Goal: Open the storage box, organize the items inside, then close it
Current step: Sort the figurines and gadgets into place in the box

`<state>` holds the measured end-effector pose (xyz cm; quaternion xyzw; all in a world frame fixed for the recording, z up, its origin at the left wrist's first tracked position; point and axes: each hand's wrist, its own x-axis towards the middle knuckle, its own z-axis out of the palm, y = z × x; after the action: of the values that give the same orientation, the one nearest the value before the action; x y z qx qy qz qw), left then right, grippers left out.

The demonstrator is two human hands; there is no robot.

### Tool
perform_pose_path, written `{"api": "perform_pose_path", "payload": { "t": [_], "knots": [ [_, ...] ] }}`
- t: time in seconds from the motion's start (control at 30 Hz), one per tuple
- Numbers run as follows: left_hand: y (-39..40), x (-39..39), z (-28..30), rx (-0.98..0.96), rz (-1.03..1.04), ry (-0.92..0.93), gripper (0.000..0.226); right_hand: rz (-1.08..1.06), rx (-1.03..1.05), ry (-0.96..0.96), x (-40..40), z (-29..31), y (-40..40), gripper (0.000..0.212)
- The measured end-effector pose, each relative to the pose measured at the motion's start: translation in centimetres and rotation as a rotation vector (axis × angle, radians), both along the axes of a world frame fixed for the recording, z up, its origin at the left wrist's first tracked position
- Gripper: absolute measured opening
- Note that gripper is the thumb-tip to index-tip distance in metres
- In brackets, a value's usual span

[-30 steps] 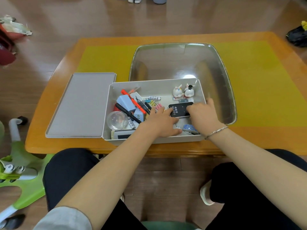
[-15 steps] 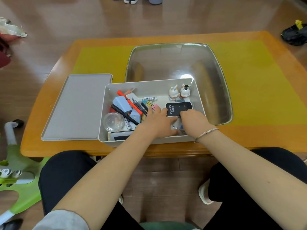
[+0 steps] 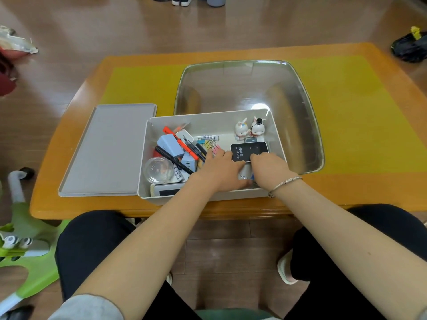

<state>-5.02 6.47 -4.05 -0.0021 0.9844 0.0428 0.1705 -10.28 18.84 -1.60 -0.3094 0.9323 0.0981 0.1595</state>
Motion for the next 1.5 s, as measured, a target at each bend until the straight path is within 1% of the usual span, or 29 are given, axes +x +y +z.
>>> {"api": "perform_pose_path", "payload": {
  "t": [0.17,0.23,0.3,0.43,0.53,0.6,0.67,0.73,0.83,0.9,0.97,1.1,1.23,1.33,1.4,1.5],
  "knots": [
    [0.0,0.4,0.7,0.013,0.011,-0.001,0.065,0.006,-0.057,-0.005,-0.3,0.1,0.1,0.034],
    [-0.5,0.9,1.3,0.050,0.031,0.085,0.061,0.012,-0.116,0.015,-0.5,0.2,0.0,0.031],
    [-1.1,1.7,2.1,0.103,0.078,0.205,0.056,0.009,-0.223,0.029,-0.6,0.2,-0.4,0.027],
    [-3.6,4.5,3.4,0.159,0.260,0.390,0.045,0.020,-0.386,-0.011,-0.7,0.4,-1.7,0.028],
    [-5.9,6.7,3.8,0.171,0.398,0.519,0.038,-0.012,-0.516,-0.129,-0.6,0.5,-2.8,0.024],
    [-7.3,7.9,3.5,0.165,0.515,0.607,0.038,-0.039,-0.589,-0.212,-0.4,0.5,-3.6,0.023],
    [-8.3,8.8,2.8,0.141,0.649,0.644,0.043,-0.047,-0.606,-0.234,-0.3,0.3,-4.3,0.027],
    [-8.9,9.3,2.0,0.141,0.738,0.639,0.047,-0.025,-0.551,-0.253,-0.5,0.0,-4.8,0.033],
    [-8.7,9.5,0.7,0.141,0.715,0.569,0.051,0.044,-0.406,-0.364,-1.1,-0.5,-4.9,0.046],
    [-8.6,9.4,0.2,0.135,0.718,0.559,0.052,0.078,-0.396,-0.385,-1.3,-1.0,-5.0,0.048],
    [-8.6,9.2,0.1,0.135,0.748,0.563,0.051,0.104,-0.427,-0.345,-1.2,-1.6,-5.1,0.046],
    [-8.6,9.0,-0.2,0.102,0.744,0.558,0.050,0.198,-0.437,-0.238,-1.1,-1.9,-5.1,0.043],
    [-8.6,9.1,-0.4,0.093,0.739,0.568,0.048,0.240,-0.541,-0.272,-1.2,0.1,-4.3,0.045],
    [-8.7,9.1,-0.3,0.062,0.723,0.574,0.048,0.314,-0.525,-0.255,-1.9,2.3,-3.1,0.049],
    [-8.4,9.1,0.0,0.030,0.720,0.598,0.048,0.312,-0.509,-0.200,-2.7,3.4,-2.0,0.049],
    [-7.8,9.1,0.8,0.049,0.722,0.712,0.046,0.265,-0.580,-0.110,-3.8,4.1,-0.3,0.049]
  ]
}}
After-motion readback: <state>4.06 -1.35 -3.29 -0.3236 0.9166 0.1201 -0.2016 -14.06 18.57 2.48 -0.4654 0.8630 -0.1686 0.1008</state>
